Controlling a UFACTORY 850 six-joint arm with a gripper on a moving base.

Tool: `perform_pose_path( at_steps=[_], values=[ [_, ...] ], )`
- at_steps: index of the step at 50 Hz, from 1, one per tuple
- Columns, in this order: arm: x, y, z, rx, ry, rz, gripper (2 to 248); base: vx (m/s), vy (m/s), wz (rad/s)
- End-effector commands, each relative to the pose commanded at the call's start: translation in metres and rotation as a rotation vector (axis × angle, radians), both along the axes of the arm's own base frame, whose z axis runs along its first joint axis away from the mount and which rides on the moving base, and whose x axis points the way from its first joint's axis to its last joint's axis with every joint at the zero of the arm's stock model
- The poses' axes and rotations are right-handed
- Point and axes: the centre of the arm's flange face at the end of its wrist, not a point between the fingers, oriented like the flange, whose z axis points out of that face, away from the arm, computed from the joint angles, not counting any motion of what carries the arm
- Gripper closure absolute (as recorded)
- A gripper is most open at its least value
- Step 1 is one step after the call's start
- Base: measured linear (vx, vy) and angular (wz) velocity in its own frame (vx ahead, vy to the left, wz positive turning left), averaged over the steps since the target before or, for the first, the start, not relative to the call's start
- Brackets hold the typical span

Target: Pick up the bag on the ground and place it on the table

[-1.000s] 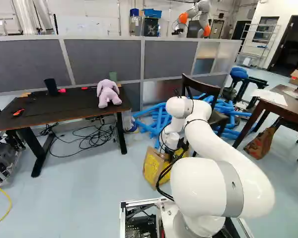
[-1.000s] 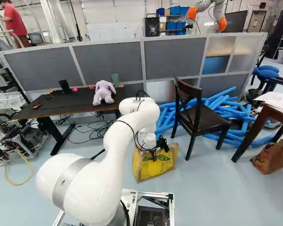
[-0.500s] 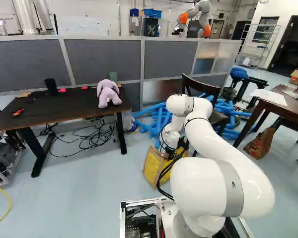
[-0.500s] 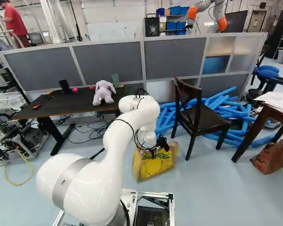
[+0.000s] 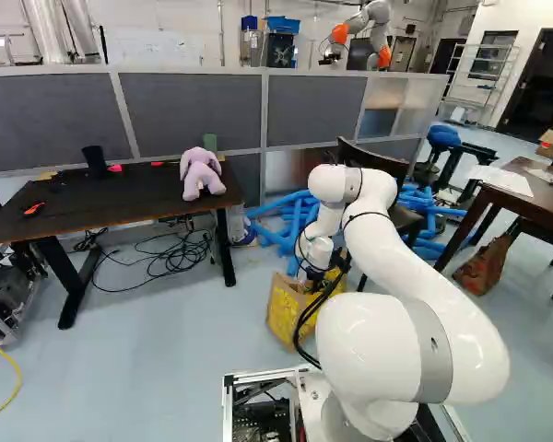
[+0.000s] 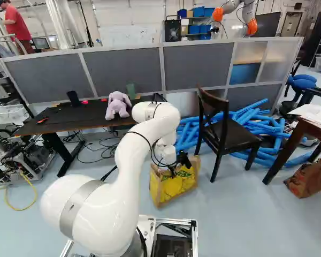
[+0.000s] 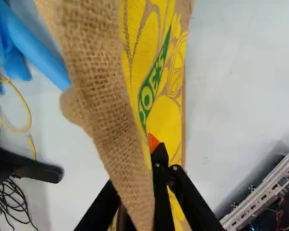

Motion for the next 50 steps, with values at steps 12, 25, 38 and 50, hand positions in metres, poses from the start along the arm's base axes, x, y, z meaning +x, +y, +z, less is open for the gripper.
perform_pose_path(
  at_steps=[12,25,38,50],
  values=[
    [0.0,0.008,0.018,0.0,0.0,0.015,229,0.0,0.0,0.0],
    [-0.001,0.016,0.038,0.0,-0.002,0.039,229,0.0,0.0,0.0],
    [-0.003,0.023,0.058,-0.001,-0.004,0.066,229,0.0,0.0,0.0],
    [-0.008,0.027,0.076,-0.001,-0.004,0.088,229,0.0,0.0,0.0]
  ],
)
